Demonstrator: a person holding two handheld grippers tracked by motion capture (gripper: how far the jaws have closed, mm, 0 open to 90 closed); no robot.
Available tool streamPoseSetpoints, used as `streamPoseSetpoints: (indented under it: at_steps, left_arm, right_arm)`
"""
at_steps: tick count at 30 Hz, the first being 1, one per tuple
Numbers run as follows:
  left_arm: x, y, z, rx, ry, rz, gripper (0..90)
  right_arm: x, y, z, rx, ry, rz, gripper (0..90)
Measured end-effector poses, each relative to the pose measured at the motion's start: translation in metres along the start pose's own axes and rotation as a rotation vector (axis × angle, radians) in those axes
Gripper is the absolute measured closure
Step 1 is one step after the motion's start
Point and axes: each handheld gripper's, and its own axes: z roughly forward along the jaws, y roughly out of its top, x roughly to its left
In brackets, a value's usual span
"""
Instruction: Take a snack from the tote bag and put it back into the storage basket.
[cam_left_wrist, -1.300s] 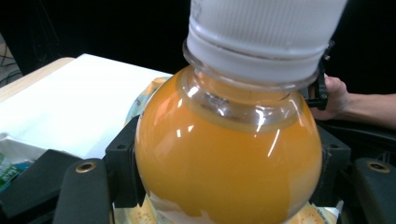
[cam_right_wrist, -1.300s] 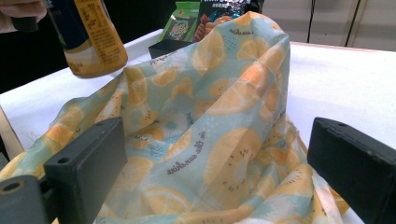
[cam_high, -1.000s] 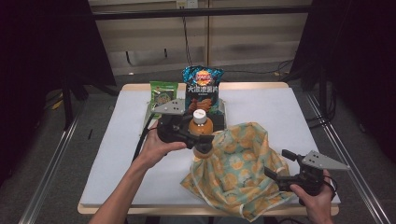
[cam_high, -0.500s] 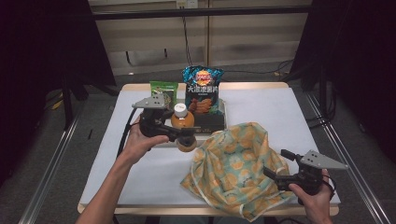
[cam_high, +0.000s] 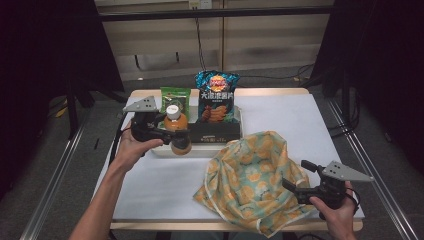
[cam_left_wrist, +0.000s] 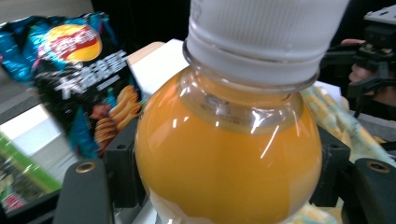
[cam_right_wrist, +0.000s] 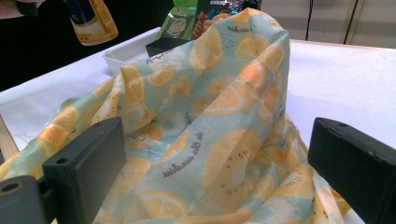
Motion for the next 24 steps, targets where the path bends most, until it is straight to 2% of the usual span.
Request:
streamPoseSetpoints:
  at_steps: [13, 15, 24]
  left_arm:
    - [0.027, -0.013, -0.013, -0.018, 0.048, -0.016, 30.3]
    - [0.032, -0.015, -0.014, -0.009, 0.058, -0.023, 30.2]
    - [0.048, -0.025, -0.009, -0.002, 0.085, -0.051, 30.3]
  right_arm:
    - [-0.002, 0.000, 0.000, 0.002, -0.003, 0.005, 3.8]
    - [-0.002, -0.001, 0.000, 0.003, -0.004, 0.007, 3.8]
    - [-0.002, -0.001, 0.000, 0.005, -0.003, 0.004, 3.8]
